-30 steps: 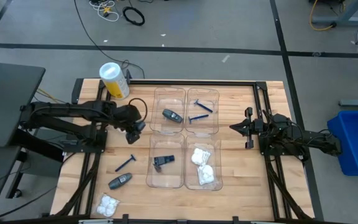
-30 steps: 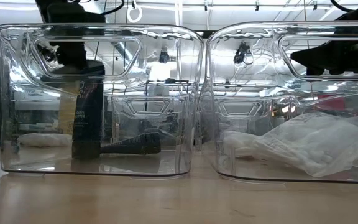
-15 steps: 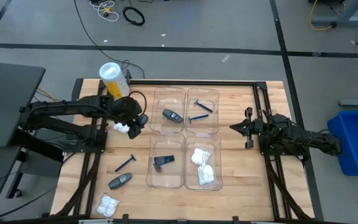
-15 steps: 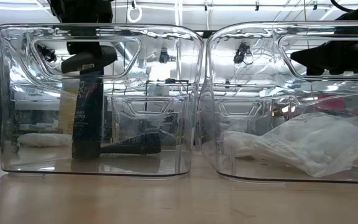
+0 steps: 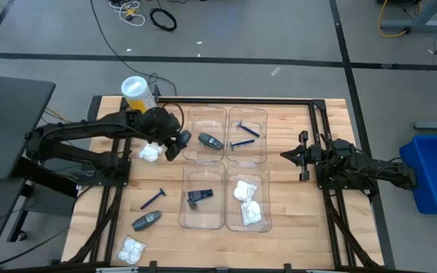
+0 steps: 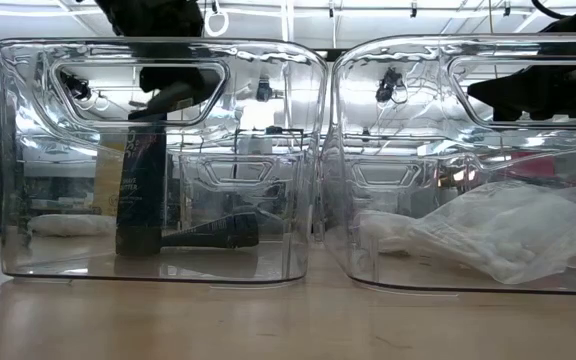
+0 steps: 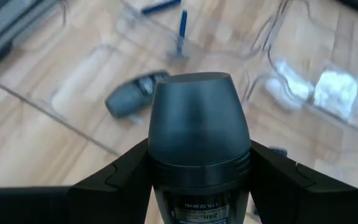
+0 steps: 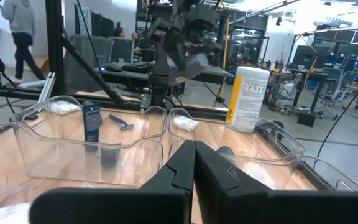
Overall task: Pick & Place Travel size toiletries
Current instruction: Put the top deodorant into the top left transparent bin
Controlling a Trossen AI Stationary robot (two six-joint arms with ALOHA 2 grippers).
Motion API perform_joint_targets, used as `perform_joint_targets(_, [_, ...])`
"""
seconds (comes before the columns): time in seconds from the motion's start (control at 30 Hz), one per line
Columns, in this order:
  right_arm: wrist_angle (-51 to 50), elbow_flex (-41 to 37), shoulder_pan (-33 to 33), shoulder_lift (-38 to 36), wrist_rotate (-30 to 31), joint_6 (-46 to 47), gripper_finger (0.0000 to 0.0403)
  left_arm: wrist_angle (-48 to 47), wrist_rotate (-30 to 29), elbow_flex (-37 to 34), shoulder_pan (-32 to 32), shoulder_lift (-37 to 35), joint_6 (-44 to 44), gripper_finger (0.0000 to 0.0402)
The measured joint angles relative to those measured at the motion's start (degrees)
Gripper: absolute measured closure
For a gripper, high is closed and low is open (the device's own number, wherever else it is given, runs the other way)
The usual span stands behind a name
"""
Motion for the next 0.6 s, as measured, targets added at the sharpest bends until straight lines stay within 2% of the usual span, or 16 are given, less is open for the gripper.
perform_joint_targets(0.27, [0.0, 0.0, 0.0, 0.0, 0.0, 0.0, 0.0389, 2.4, 1.7, 0.0, 4.2, 0.0, 2.4, 0.0175])
perform_joint_targets(0.6, [0.0, 0.0, 0.0, 0.0, 0.0, 0.0, 0.0389, 9.0, 1.4, 0.0, 5.6, 0.0, 5.4, 0.0174])
